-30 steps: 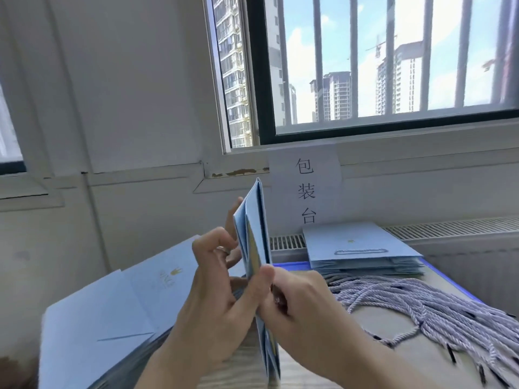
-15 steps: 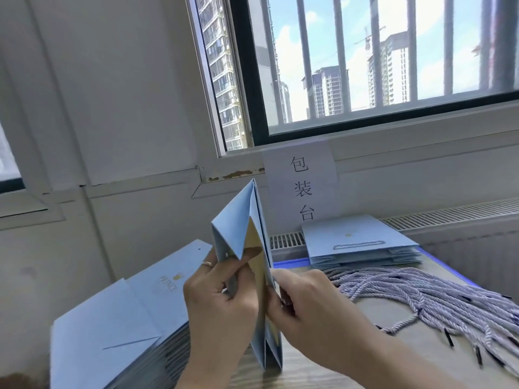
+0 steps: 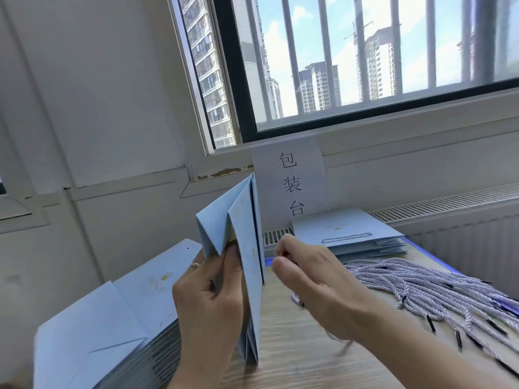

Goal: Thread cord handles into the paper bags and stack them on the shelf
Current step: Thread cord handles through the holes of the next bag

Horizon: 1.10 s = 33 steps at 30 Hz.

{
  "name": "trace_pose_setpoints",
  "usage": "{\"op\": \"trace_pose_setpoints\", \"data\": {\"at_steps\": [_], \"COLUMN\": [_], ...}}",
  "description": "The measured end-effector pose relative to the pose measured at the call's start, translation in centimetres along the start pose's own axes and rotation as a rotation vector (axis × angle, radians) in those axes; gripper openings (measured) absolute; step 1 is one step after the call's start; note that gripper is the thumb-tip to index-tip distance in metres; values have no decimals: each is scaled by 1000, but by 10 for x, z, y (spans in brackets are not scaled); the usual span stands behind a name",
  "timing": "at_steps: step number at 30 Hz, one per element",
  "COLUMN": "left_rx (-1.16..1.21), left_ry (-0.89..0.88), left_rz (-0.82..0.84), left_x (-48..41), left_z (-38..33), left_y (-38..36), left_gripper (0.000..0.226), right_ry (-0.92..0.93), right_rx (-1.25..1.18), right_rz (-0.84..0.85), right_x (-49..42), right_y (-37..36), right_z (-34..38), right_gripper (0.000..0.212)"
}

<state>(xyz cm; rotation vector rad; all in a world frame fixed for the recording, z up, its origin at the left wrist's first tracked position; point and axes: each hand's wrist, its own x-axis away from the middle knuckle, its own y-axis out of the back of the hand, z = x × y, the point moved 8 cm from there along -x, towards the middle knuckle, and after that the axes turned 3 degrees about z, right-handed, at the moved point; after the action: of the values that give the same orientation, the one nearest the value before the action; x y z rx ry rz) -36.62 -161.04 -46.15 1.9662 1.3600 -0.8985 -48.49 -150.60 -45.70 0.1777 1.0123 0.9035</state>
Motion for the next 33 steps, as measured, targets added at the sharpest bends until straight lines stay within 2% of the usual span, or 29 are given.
{"op": "trace_pose_setpoints", "data": {"at_steps": [2,4,6,8,12,16,20,24,33], "left_rx": [7,20,33,38,64,100,135,146,70], "left_ry": [-4,-12,-20,-26,-23,-31,-44,-71,-212], "left_rz": [18,30,40,56,80,103,105,80,142], "left_x": [1,1,0,0,1,2,1,0,0], "left_z": [-2,-5,-8,-9,-7,-12,-12,-16,-23], "left_y": [-3,-5,-7,-9,-11,-13,-13,-12,-15], "left_gripper": [38,36,23,19,13,27,14,30,31], "right_ry": [-21,-58,-57,-4,52,63,63,67,119], "right_rx": [-89,-119,-68,9,76,64,78,31,64], "right_rz": [-55,-127,-169,-187,-170,-154,-166,-181,-142], "right_x": [-1,-2,-3,-4,-4,-3,-3,-4,-5], "right_y": [8,13,13,12,5,3,4,4,7], "right_z": [-5,-10,-10,-4,-2,-3,-2,1,1], "right_gripper": [44,36,34,38,23,24,27,33,31]}}
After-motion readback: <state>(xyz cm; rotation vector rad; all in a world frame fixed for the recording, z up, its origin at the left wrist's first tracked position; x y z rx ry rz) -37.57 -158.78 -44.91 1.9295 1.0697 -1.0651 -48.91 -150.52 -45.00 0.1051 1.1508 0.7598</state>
